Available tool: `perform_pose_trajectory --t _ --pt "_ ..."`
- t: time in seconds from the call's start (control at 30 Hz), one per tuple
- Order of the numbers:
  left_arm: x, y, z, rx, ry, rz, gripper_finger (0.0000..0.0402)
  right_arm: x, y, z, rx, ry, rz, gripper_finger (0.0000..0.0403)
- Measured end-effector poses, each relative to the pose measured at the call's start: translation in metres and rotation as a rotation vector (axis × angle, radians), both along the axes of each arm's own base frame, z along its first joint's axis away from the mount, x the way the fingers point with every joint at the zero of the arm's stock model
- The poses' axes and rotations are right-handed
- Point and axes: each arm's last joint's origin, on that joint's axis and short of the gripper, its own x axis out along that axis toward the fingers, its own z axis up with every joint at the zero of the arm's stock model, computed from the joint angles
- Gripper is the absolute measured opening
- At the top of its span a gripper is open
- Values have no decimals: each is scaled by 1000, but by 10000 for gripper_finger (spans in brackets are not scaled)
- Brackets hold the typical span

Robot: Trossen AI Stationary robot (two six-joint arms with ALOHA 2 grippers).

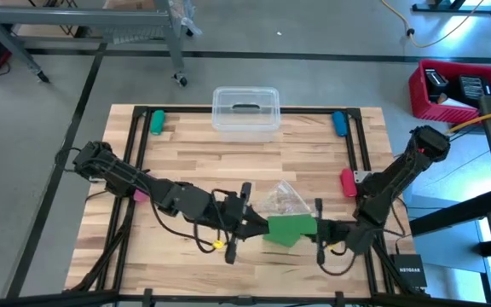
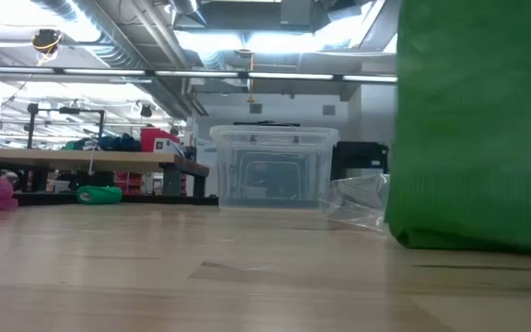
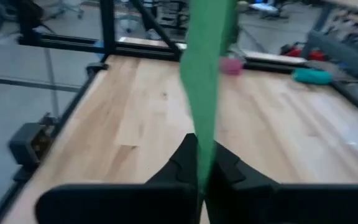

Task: Roll bandage
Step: Roll the green bandage

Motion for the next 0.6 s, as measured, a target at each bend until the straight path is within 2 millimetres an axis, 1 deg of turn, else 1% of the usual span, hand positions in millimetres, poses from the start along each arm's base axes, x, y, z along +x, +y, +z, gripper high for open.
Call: perform_pose_trajectory --t 0.07,0.17,0.23,0.33,0.43,0.53,0.6 --pt "-9 -2 9 -23 -21 -22 11 -7 1 4 -49 -3 -22 6" --pt "-19 -7 17 -45 -39 -62 11 -13 1 8 -95 -18 -78 8" --pt "-22 -14 18 -35 -53 -110 11 -14 -1 7 -149 -9 -103 4" --pt "-27 -22 20 -26 -80 -248 11 -14 -3 6 -215 -7 -129 7" --pt "-30 -27 18 -6 -62 -347 11 -11 -6 6 -250 -1 -143 5" --pt "-29 -28 18 55 -84 -320 11 -8 -4 9 -213 -10 -95 5" --pt "-28 -24 21 98 -126 -232 11 -7 -2 11 -177 -17 -50 6"
